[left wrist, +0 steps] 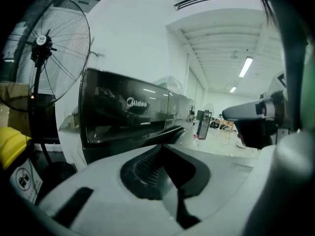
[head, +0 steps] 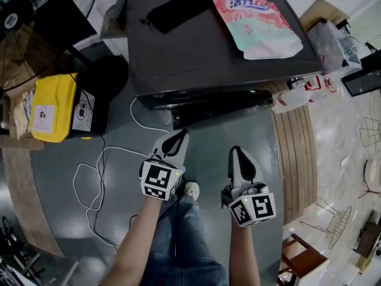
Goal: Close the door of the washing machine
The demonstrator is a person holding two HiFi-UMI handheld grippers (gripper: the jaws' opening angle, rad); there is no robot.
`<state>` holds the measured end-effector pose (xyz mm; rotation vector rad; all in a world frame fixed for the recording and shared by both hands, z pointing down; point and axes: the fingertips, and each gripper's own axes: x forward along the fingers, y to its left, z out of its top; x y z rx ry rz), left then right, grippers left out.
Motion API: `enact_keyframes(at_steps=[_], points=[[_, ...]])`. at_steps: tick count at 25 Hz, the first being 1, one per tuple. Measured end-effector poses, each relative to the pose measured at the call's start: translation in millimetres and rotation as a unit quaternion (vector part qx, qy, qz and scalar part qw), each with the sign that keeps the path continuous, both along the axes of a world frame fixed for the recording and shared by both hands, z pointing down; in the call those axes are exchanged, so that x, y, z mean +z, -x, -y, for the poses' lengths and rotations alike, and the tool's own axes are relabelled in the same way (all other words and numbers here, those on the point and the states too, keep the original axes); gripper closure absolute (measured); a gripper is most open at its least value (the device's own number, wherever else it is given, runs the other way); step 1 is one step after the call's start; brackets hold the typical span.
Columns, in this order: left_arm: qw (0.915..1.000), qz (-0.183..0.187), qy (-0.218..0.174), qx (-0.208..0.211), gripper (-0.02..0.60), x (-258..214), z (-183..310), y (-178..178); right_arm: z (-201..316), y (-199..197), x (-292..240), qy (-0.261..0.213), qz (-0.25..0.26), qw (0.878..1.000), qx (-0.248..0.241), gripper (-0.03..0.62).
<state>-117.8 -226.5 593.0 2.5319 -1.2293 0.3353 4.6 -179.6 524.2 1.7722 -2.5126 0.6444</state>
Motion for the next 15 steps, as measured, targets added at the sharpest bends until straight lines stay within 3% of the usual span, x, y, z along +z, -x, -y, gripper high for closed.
enact_keyframes(at_steps=[6,15], points=[[0.9985,-0.029,-0.045,-0.016,0.575,-69,-4,4,-3,-4,-44,-0.025,-0.004,1.000,0.011,0.582],[0.9925,-0.033,-0.115,-0.026,0.575,-181,-6,17,-2,-3,-131,-0.091,-0.007,0.996,0.025,0.582]])
